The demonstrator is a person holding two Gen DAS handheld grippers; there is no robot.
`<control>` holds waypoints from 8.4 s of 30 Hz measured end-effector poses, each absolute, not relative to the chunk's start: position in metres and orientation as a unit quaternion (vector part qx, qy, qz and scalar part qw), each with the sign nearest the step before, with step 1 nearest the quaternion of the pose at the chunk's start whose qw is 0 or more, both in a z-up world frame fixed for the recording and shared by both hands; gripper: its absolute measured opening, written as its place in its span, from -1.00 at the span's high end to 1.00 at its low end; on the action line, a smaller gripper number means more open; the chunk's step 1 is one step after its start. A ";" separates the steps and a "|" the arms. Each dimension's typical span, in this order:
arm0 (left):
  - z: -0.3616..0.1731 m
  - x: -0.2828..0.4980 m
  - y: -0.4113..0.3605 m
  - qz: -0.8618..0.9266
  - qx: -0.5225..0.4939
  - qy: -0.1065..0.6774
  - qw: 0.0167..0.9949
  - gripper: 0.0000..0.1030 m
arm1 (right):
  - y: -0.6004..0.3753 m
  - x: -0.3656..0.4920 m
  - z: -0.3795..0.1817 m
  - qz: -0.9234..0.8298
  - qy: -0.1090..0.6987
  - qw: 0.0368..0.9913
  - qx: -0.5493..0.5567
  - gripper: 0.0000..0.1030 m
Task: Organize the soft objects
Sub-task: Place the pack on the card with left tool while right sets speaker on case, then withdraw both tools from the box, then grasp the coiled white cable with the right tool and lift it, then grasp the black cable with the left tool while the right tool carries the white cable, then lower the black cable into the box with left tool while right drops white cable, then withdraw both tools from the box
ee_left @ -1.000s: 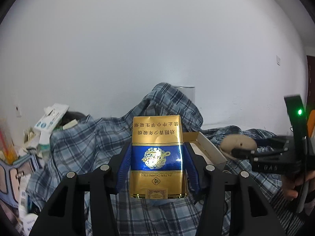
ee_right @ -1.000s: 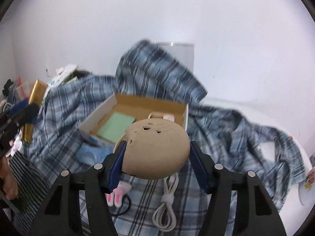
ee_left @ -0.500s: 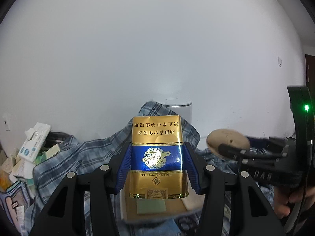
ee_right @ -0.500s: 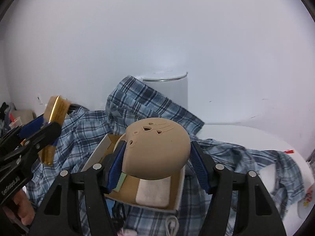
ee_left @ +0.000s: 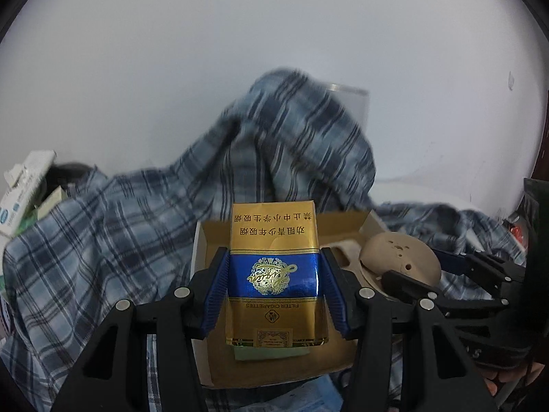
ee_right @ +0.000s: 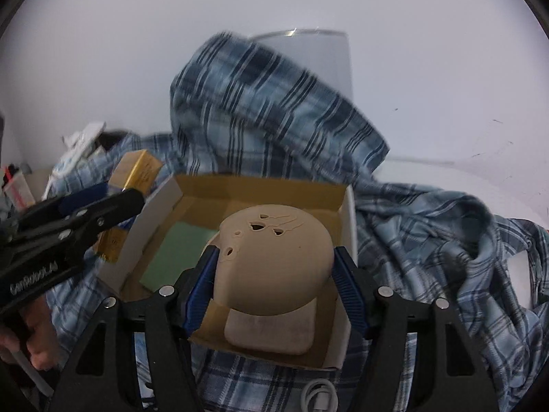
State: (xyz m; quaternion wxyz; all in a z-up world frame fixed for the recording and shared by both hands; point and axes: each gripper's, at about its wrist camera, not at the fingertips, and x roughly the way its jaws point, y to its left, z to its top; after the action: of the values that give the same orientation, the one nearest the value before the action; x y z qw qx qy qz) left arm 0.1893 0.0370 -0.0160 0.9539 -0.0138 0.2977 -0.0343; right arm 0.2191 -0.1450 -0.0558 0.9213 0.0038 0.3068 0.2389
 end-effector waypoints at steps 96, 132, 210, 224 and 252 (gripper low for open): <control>-0.002 0.024 0.018 0.023 -0.016 0.130 0.991 -1.00 | -0.200 0.148 -0.105 0.227 0.424 0.876 -0.042 0.33; -0.062 0.117 -0.030 -0.111 -0.006 0.409 0.906 -0.15 | -0.229 0.122 -0.057 0.234 0.297 0.926 0.009 0.66; -0.021 0.204 0.026 -0.032 -0.008 0.307 0.951 -0.52 | -0.125 0.233 -0.067 0.247 0.324 0.913 -0.008 -0.52; 0.050 0.154 0.027 -0.011 -0.004 0.206 0.978 -0.58 | -0.156 0.204 -0.008 0.234 0.262 0.936 0.005 -0.64; 0.013 0.022 0.026 -0.024 -0.009 0.111 0.994 -1.00 | -0.200 0.089 -0.019 0.248 0.145 0.958 0.021 -0.66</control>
State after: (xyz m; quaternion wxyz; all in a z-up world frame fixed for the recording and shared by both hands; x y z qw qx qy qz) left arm 0.0224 0.0259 0.0135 0.9935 -0.0086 0.1108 -0.0243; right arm 0.0889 -0.1997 -0.0189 0.9577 0.0215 0.1447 0.2479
